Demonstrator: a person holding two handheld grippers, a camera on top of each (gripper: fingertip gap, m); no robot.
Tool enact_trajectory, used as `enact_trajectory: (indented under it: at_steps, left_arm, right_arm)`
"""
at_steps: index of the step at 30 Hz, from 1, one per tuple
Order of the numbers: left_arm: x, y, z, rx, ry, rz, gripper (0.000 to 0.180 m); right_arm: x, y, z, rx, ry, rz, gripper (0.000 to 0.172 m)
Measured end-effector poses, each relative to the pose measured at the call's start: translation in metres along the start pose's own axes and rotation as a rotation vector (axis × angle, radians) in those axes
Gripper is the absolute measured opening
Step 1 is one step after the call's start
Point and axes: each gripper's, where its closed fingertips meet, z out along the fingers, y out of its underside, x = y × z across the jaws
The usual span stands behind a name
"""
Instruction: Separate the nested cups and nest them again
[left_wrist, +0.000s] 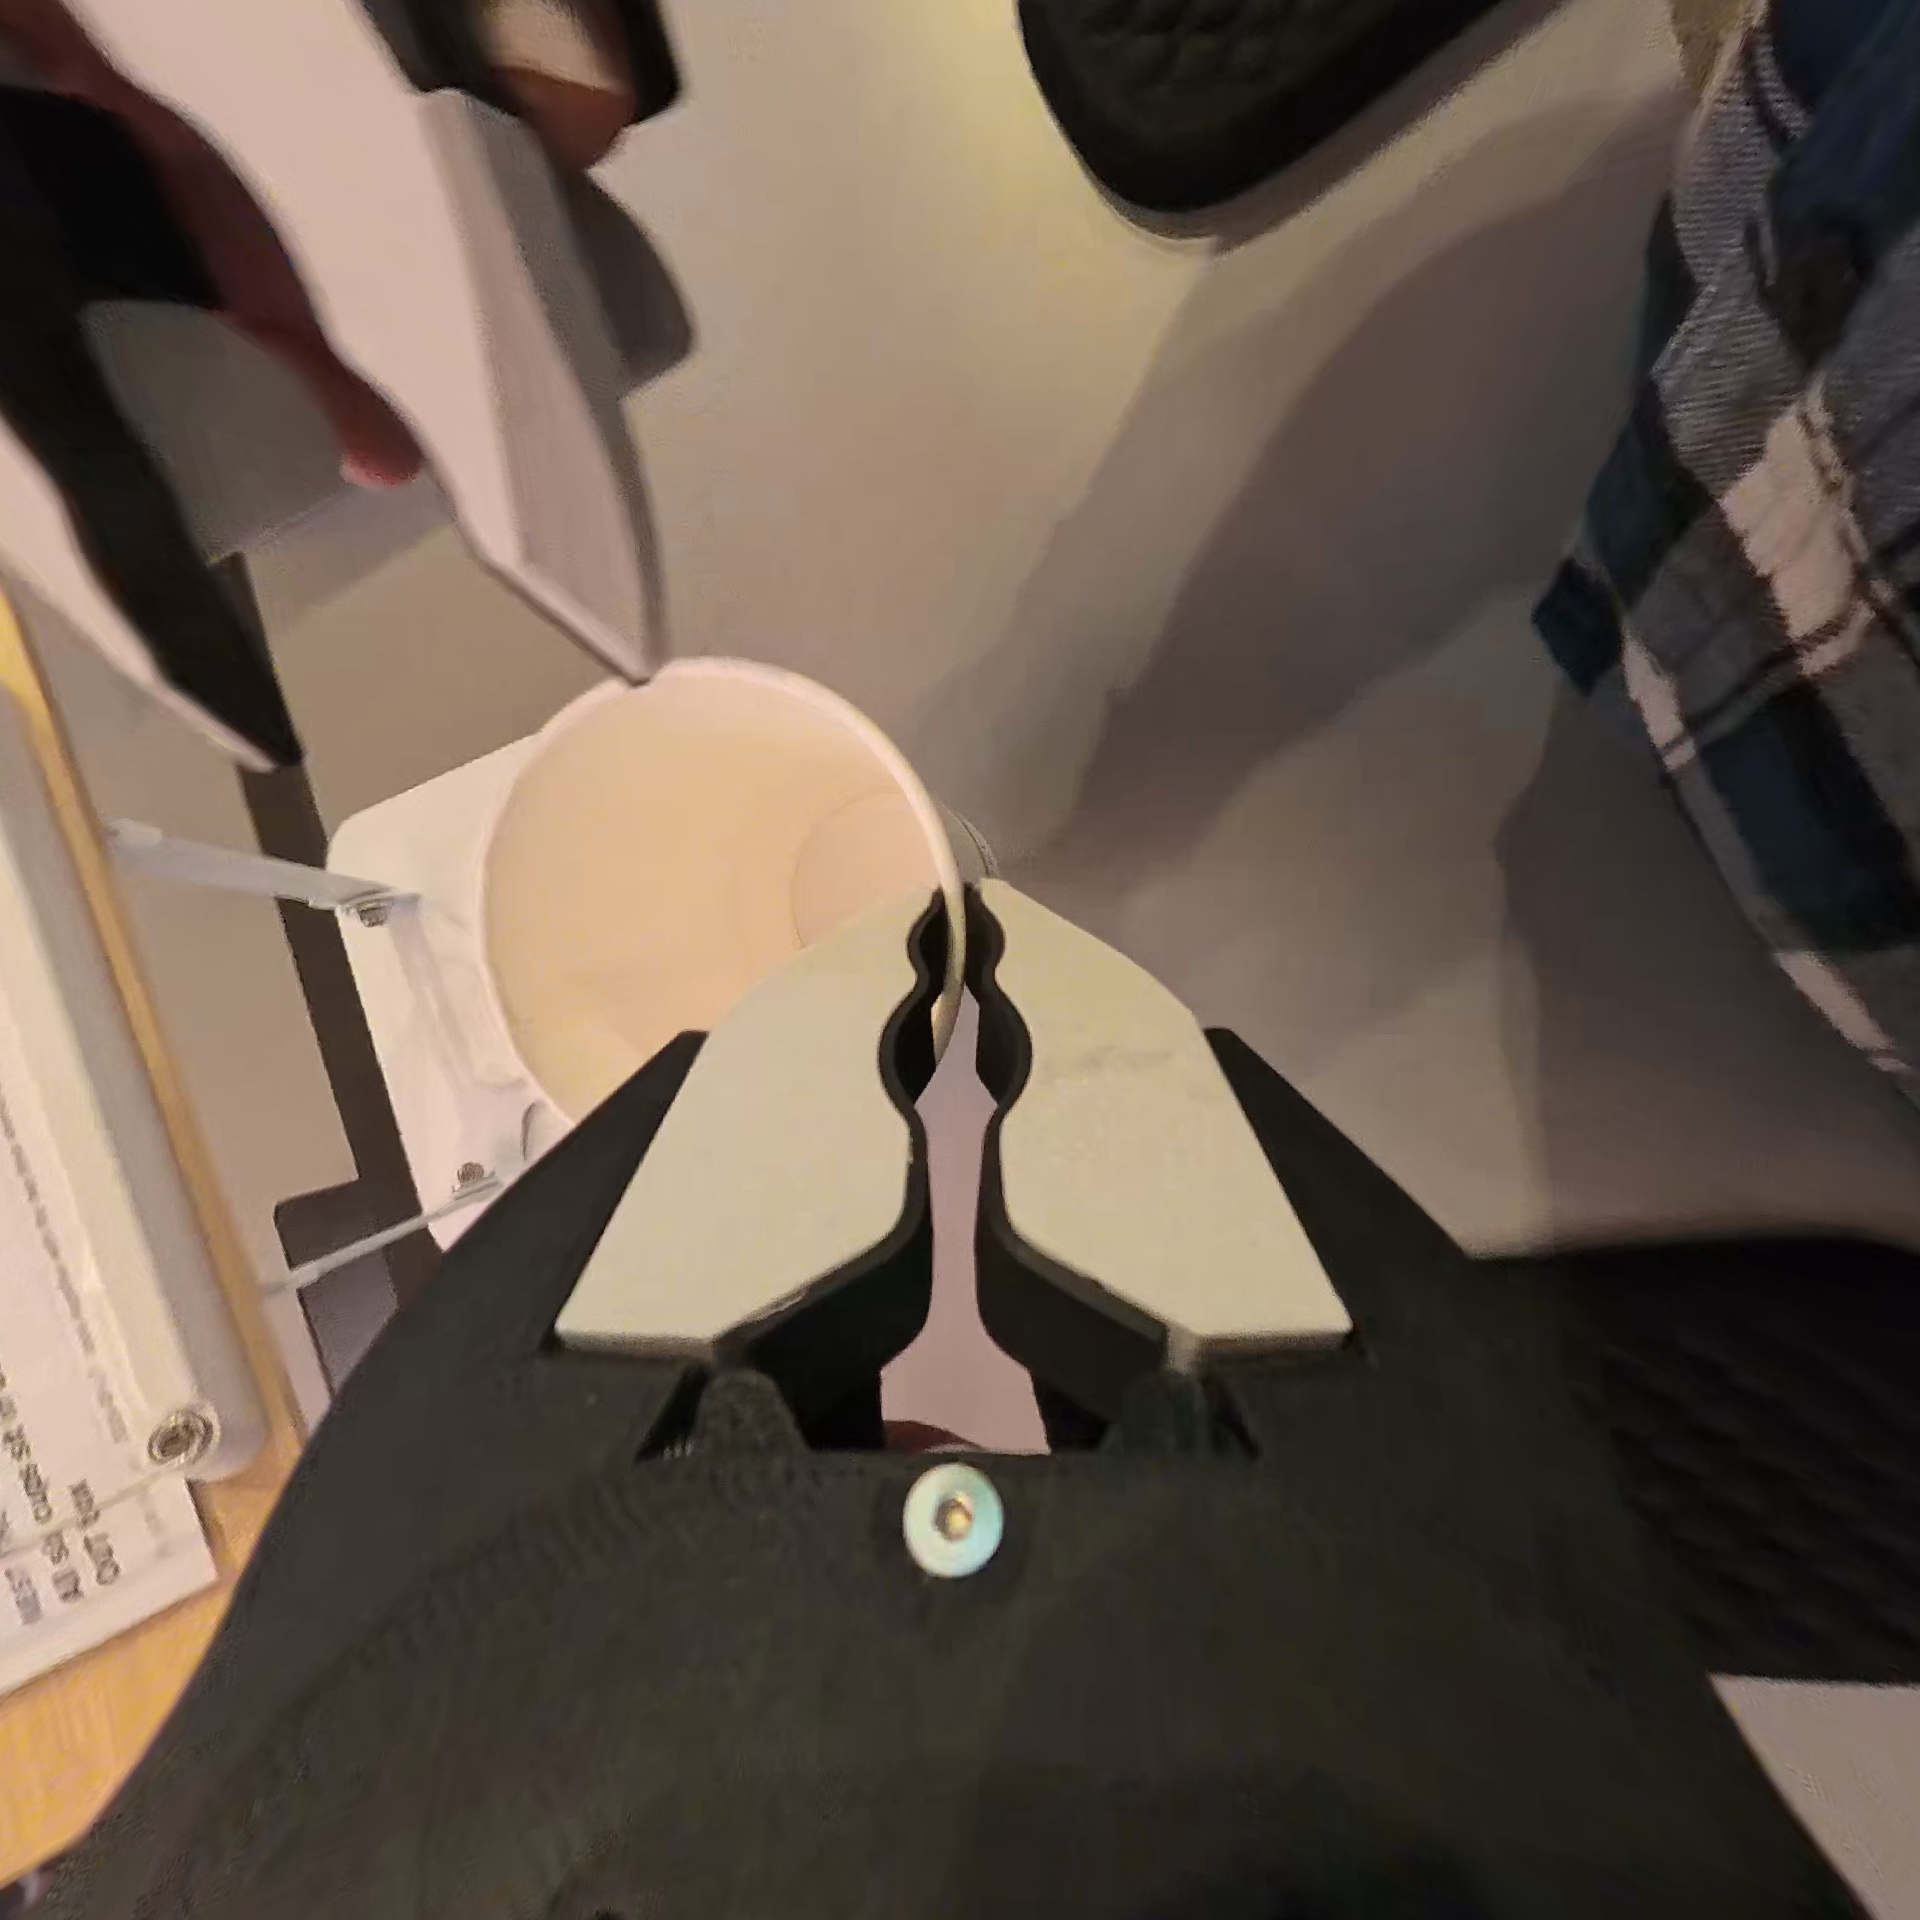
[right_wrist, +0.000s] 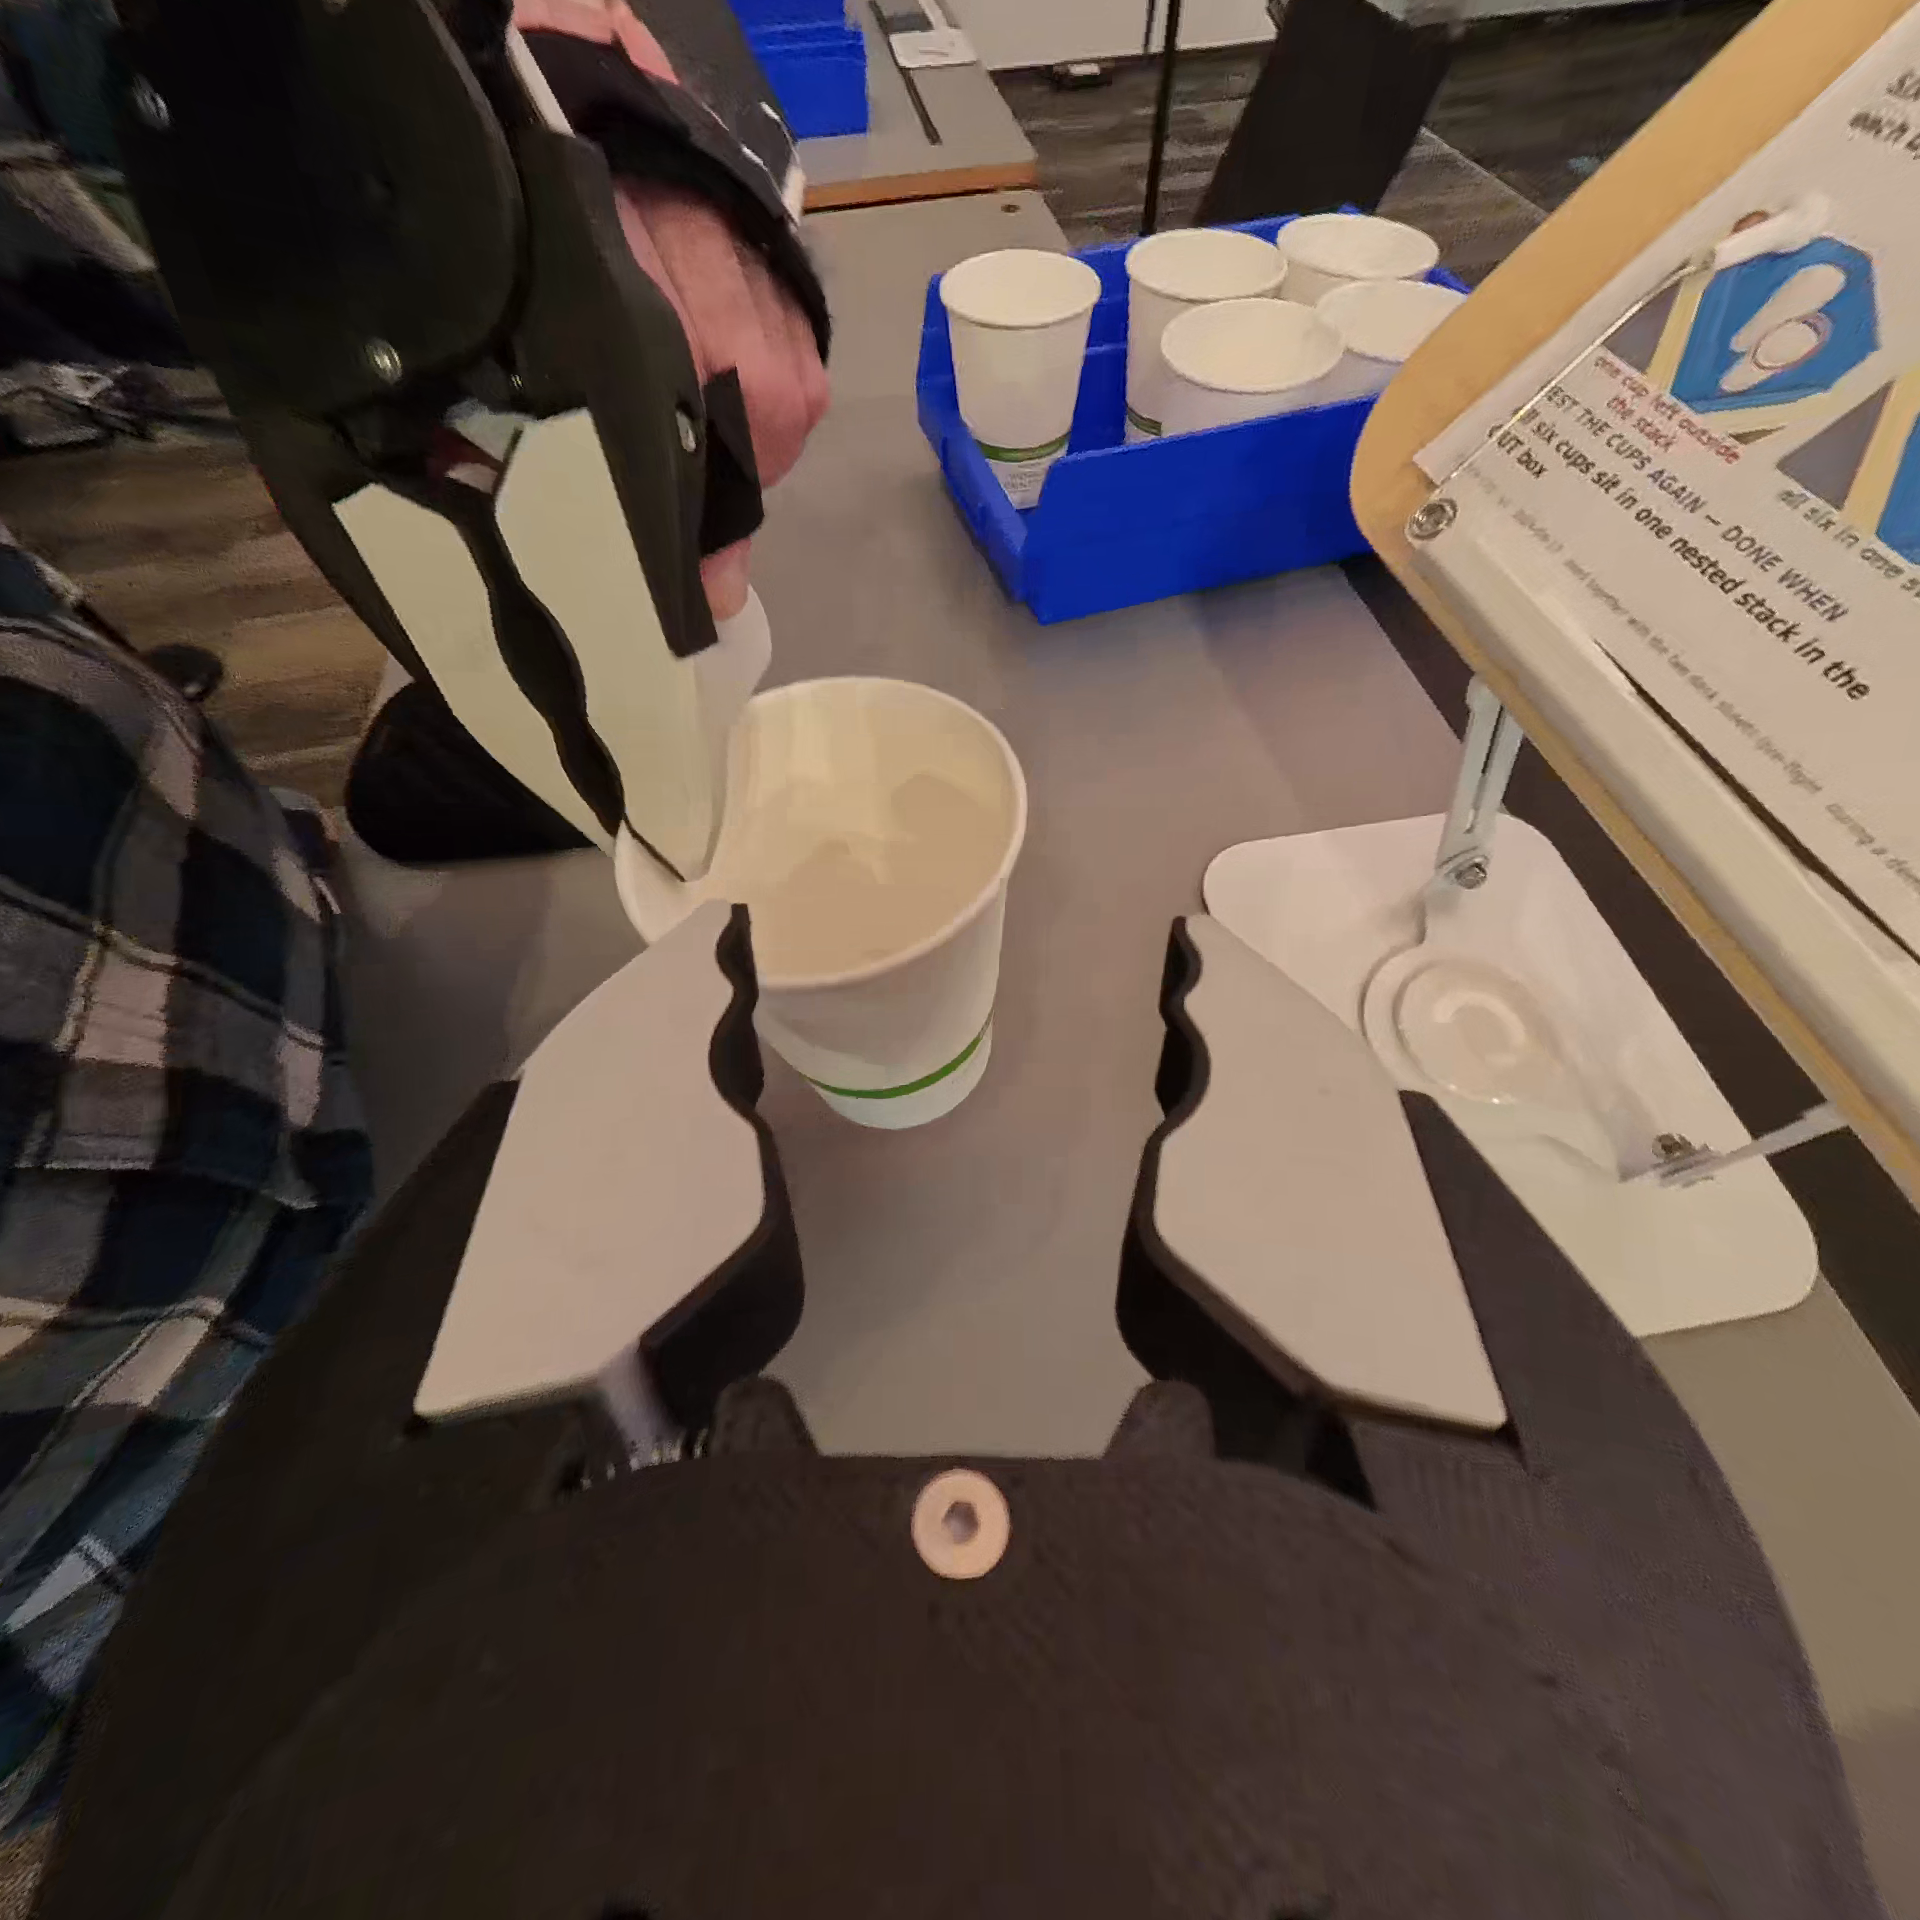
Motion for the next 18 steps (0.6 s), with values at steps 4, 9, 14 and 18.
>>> enact_trajectory:
  at_steps: [4, 9, 14, 18]
  left_arm:
    - [0.001, -0.005, 0.006, -0.024, 0.044, 0.051, 0.002]
    - [0.001, -0.007, 0.015, -0.071, 0.068, 0.077, 0.002]
    - [0.0, -0.011, 0.024, -0.104, 0.078, 0.091, 0.002]
    - [0.001, -0.009, 0.033, -0.13, 0.085, 0.097, 0.002]
  right_arm:
    - [0.002, 0.002, 0.001, -0.048, -0.062, 0.041, 0.064]
    - [0.019, 0.02, 0.012, -0.196, 0.009, 0.097, 0.034]
    - [0.015, 0.042, 0.024, -0.359, -0.012, 0.089, 0.019]
    - [0.014, 0.056, 0.026, -0.464, -0.018, 0.073, 0.008]
